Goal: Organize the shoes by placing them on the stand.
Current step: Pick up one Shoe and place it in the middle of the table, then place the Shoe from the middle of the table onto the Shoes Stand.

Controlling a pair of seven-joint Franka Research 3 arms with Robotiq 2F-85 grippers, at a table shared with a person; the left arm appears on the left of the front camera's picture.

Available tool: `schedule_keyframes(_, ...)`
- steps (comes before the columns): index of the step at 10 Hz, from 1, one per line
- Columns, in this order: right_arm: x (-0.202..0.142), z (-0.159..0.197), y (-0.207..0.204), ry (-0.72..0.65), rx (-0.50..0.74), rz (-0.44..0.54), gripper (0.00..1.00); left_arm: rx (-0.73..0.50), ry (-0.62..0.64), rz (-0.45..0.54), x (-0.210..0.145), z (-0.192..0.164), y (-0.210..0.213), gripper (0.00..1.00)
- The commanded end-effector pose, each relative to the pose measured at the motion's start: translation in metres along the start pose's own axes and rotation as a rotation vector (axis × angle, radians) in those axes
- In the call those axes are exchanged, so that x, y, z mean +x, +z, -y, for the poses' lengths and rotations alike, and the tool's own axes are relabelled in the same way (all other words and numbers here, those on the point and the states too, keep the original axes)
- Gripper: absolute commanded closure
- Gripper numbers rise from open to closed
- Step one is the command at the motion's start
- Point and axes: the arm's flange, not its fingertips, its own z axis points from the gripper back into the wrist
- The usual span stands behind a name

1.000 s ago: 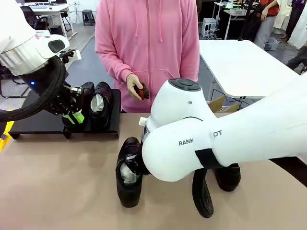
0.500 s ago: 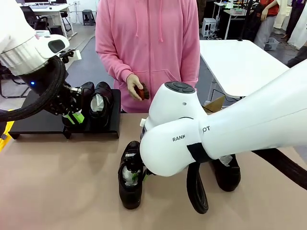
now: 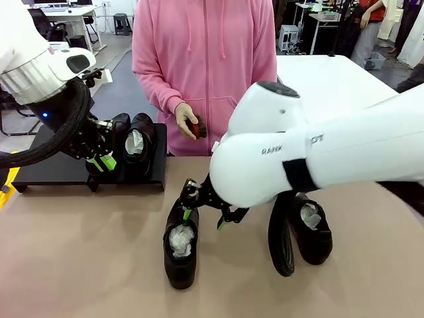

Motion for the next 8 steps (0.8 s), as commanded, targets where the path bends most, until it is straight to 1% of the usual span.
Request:
schedule_keyframes(1, -0.002, 0.032, 0.023, 0.067, -0.036, -0.086, 0.00, -0.018, -0.004, 0.011, -0.001, 0.000, 0.000, 0.82)
schedule_keyframes(2, 0.000, 0.000, 0.000, 0.000, 0.000, 0.000, 0.00, 0.000, 0.000, 0.000, 0.000, 0.000, 0.000, 0.82)
schedule_keyframes(3, 0.000, 0.000, 0.000, 0.000, 0.000, 0.000, 0.00, -0.003, -0.020, 0.013, -0.001, 0.000, 0.000, 0.65)
schedule_keyframes(4, 0.000, 0.000, 0.000, 0.000, 0.000, 0.000, 0.00, 0.001, -0.026, 0.027, -0.002, 0.000, -0.001, 0.46)
schedule_keyframes(6, 0.000, 0.000, 0.000, 0.000, 0.000, 0.000, 0.00, 0.027, -0.033, 0.022, -0.001, 0.005, -0.004, 0.08)
schedule_keyframes(7, 0.000, 0.000, 0.000, 0.000, 0.000, 0.000, 0.00, 0.034, -0.027, 0.027, -0.002, 0.007, -0.004, 0.00)
schedule_keyframes(8, 0.000, 0.000, 0.000, 0.000, 0.000, 0.000, 0.00, 0.042, -0.016, 0.031, -0.002, 0.009, -0.004, 0.00)
